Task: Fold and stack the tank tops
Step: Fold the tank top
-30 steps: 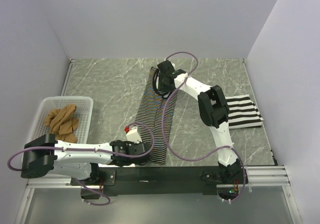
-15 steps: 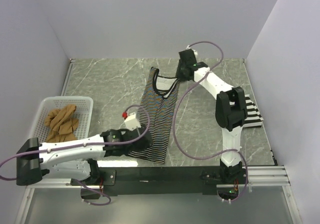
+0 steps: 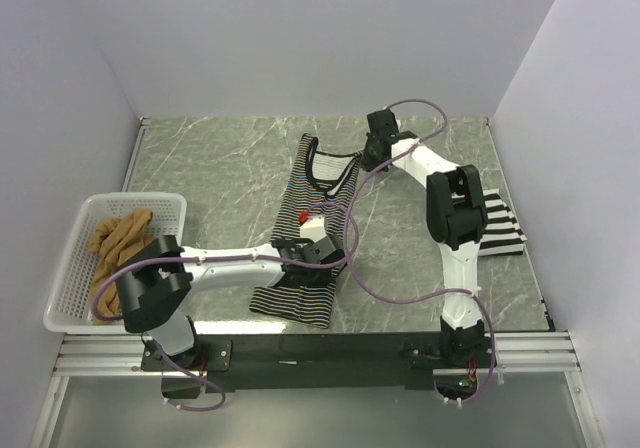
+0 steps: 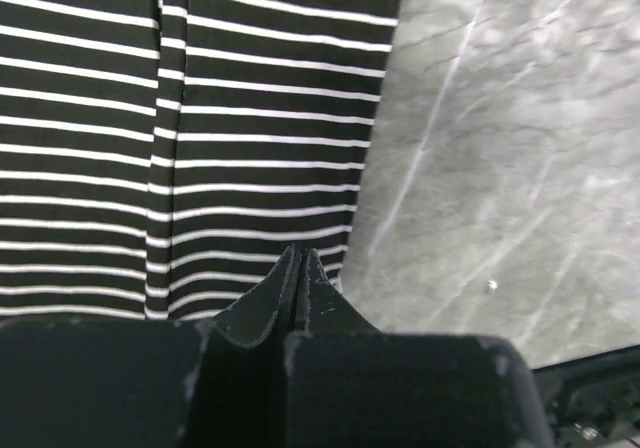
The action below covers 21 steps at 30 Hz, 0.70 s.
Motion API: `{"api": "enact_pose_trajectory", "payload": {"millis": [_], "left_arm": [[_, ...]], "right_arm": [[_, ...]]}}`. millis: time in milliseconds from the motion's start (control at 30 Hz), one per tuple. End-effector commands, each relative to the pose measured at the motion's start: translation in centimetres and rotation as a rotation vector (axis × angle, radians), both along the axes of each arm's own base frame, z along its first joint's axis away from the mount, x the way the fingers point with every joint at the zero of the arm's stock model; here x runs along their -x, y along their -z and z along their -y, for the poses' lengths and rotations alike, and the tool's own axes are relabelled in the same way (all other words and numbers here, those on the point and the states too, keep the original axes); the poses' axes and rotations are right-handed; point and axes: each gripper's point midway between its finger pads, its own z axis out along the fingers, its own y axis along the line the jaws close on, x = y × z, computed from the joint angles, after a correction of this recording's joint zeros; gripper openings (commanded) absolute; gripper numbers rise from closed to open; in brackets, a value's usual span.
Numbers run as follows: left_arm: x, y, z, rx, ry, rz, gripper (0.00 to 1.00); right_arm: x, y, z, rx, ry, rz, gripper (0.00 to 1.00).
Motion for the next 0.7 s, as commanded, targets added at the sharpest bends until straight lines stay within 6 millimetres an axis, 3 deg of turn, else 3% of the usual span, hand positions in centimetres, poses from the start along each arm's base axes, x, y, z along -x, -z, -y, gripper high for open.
{"api": "enact_pose_trajectory", "payload": {"millis": [0, 133, 300, 333, 667], "left_arm": [[0.0, 0.3, 1.1, 0.034, 0.033, -0.011, 0.01], [0.7, 2.0, 0.6, 0.024, 0.036, -0.048, 0.01], [2.0, 3.7, -0.3, 0.016, 0.043, -0.097, 0.01], [2.1, 3.8, -0.4, 0.019, 0.04, -0.103, 0.01], [2.9, 4.2, -1.0, 0.011, 0.056, -0.128, 0.01]], "right_arm": [[-2.1, -1.5, -0.8, -0.032, -0.004, 0.061, 0.16], [-3.1, -0.8, -0.8, -0.042, 0.009, 0.069, 0.17], [-5.0, -1.5, -1.0, -0.048, 0.027, 0.101, 0.19], [-5.1, -1.0, -0.9, -0.041, 0.033, 0.088, 0.18], [-7.5, -2.9, -1.5, -0.062, 0.037, 0.143, 0.19]]}}
